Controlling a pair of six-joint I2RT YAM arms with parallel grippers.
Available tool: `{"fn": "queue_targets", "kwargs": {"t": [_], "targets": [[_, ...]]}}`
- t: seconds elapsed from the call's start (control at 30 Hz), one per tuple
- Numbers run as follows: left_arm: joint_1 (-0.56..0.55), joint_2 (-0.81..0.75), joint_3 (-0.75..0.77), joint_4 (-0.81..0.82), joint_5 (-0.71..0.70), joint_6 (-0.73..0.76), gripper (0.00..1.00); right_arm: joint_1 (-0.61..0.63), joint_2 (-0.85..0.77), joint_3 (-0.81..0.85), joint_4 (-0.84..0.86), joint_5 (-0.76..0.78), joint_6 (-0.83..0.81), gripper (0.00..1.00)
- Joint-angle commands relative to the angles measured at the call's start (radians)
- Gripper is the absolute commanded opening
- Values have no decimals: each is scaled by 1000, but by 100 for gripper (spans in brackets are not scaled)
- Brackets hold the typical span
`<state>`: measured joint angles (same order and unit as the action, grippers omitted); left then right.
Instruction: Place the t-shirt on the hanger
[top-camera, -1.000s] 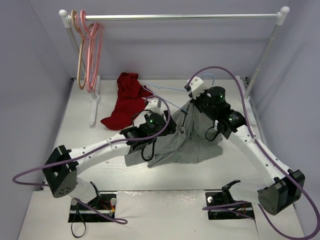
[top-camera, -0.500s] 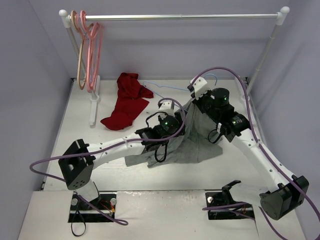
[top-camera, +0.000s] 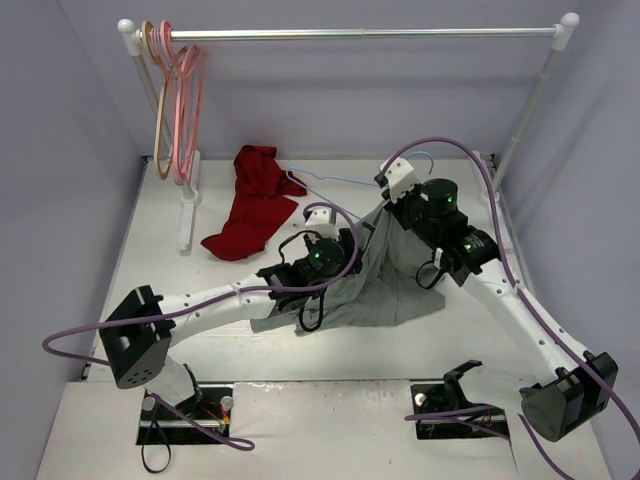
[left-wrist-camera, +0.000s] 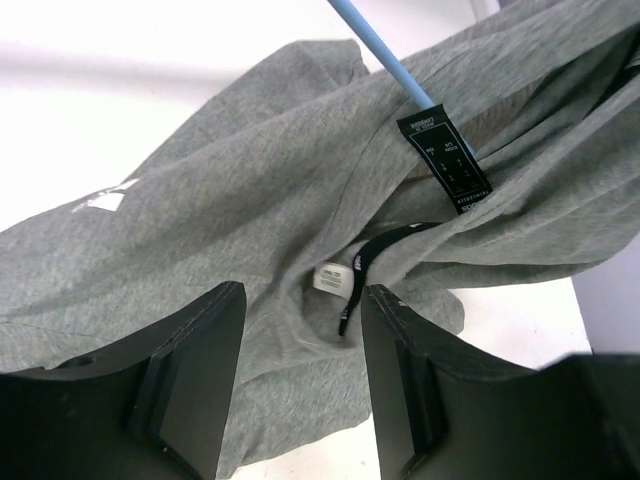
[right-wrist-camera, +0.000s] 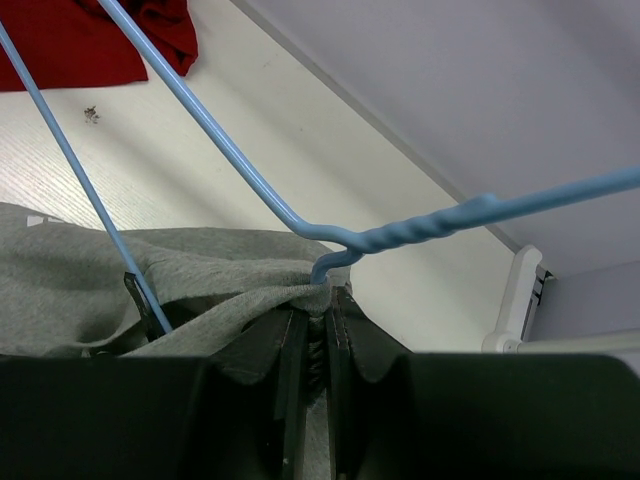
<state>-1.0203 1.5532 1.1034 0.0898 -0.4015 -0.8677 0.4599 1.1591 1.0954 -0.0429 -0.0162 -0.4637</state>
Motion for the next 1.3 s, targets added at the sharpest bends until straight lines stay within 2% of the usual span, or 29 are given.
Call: {"fn": "queue_targets", "kwargs": {"t": [0.0,0.63,0.9,1.0,1.13,1.27], "targets": [[-3,-79,-10,126,-43,27,49,5,-26,15,78,-11,7,0],[20,77,84,97,39,30,48,5,-24,20,75,-14,-1,0],[20,136,79,67,84,-25,46,5,-27,14,77,-14,-1,0],[20,146,82,51,76,-28,43,3,-29,12,77,-13,-3,0],[41,124,66,28,61,-27,33,3,-38,6,64,8,-26,0],[91,47,33,-27,53,-10,12,0,-62,-15,61,44,-52,0]]}}
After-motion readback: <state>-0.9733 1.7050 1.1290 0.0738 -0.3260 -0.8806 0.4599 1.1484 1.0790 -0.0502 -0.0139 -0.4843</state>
